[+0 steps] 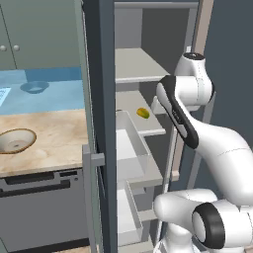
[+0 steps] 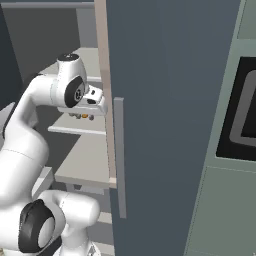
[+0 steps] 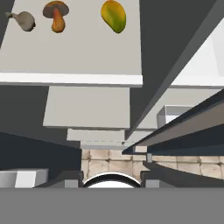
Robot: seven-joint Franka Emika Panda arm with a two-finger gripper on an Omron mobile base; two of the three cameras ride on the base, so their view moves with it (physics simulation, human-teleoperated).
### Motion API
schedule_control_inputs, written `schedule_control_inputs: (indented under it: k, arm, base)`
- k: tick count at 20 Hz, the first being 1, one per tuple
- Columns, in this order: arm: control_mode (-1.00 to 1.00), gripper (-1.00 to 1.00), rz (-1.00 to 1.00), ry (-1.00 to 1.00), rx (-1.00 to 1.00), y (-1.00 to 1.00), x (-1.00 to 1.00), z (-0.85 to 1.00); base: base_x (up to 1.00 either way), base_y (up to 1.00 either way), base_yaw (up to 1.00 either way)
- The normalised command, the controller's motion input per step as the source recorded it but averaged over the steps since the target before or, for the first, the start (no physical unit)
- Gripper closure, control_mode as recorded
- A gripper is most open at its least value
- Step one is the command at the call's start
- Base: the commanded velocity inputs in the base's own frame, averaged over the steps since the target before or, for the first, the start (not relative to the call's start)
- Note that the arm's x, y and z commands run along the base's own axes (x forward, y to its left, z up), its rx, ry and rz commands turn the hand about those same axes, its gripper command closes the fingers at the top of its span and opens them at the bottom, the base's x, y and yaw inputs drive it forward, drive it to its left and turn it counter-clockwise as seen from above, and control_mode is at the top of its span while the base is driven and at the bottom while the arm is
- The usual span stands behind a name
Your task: Take the garlic, mango, and mushroom from the freezer and place them in the bowl on the counter.
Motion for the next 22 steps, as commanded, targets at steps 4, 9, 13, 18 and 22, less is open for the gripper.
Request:
schedule_control_inputs:
  k: [4,9,13,18,22]
  arm:
    - [-1.00,-1.00,0.02,0.00,0.00,0.04,-0.19,0.00]
    - [-1.00,-1.00,0.06,-0.11,0.00,0.29,-0.38,0.00]
    - [-1.00,-1.00,0.02,-0.04,0.01,0.28,-0.12,0.00]
    - [-1.00,-1.00,0.00,0.00,0.04,0.15,-0.01,-0.01]
    - [-1.00,-1.00,0.03,-0.07,0.01,0.22,0.13,-0.05]
  base:
    - [0.00,0.00,0.00]
    - [0.00,0.00,0.00]
    - [0.00,0.00,0.00]
    - [0.00,0.00,0.00]
    - [0.00,0.00,0.00]
